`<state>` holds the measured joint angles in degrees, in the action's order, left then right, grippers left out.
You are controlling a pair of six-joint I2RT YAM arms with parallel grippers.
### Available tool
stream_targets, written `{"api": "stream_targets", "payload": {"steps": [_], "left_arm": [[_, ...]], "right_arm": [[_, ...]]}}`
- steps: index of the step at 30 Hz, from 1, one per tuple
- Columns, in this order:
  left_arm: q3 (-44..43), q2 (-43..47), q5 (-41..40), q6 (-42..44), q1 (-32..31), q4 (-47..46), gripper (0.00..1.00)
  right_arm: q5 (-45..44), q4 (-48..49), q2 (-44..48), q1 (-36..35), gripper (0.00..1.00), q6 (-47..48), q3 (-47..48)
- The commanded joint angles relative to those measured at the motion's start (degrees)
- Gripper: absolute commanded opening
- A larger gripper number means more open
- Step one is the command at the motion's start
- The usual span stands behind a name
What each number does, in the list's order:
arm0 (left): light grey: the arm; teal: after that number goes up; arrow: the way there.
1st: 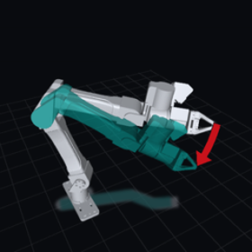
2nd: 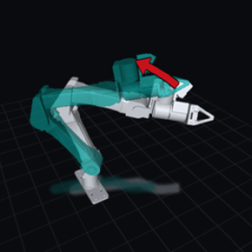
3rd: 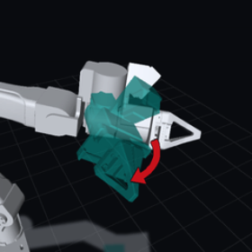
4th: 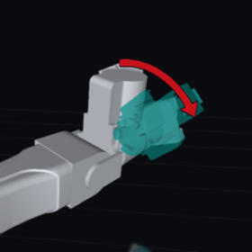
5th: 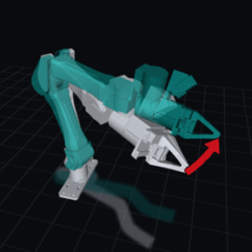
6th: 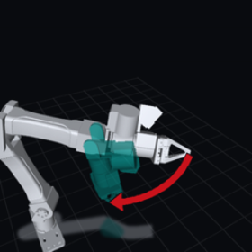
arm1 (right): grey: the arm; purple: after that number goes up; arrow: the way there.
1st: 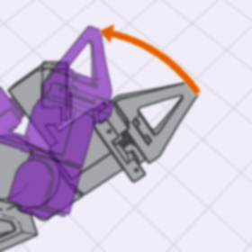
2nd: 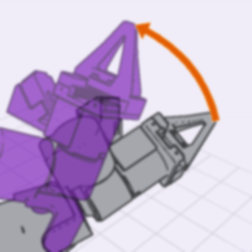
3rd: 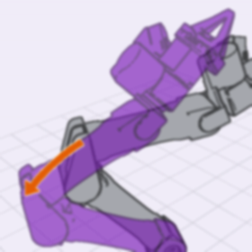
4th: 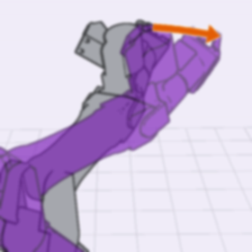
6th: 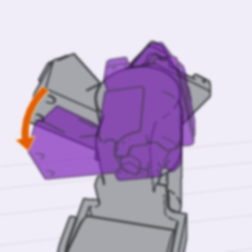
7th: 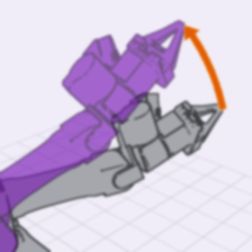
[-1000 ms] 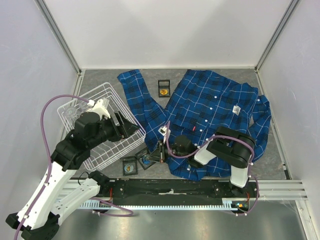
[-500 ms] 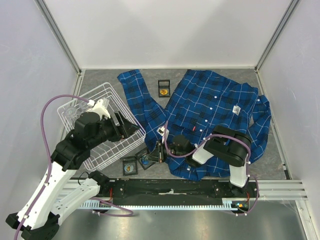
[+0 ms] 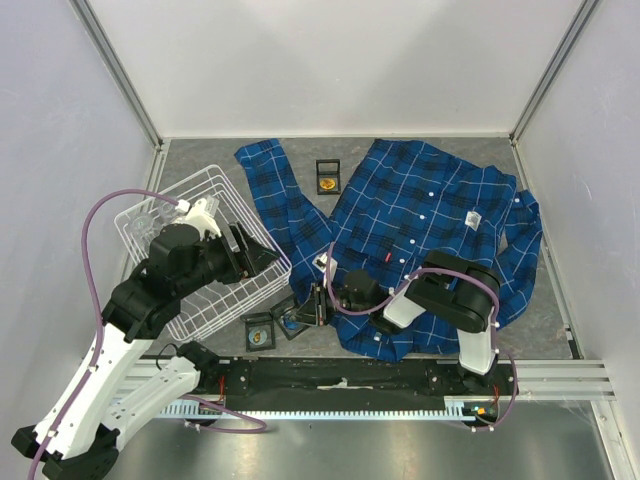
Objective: Remove the brooch from the garment
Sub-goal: Place the brooch in the brooch box.
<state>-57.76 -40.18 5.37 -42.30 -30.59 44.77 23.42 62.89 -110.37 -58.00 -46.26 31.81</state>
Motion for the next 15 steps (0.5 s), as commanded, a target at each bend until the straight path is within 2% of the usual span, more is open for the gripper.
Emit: {"api": "stream_targets", "payload": {"steps": [1, 12, 15], "left_arm": [[-0.3, 0.5, 0.9, 2.0, 0.3, -2.8, 0.8], [0.3, 0.1, 0.8, 1.6, 0.3, -3.2, 0.8], [0.5, 0.1, 0.7, 1.5, 0.3, -3.3, 0.8]], "right_arm": [[-0.9, 0.3, 1.5, 0.0, 0.24, 2.2, 1.0], [-7.1, -19.1, 13.1, 0.0, 0.43, 9.0, 2.7], [-10.0, -28.0, 16.1, -0.1, 0.49, 11.4, 4.6]]}}
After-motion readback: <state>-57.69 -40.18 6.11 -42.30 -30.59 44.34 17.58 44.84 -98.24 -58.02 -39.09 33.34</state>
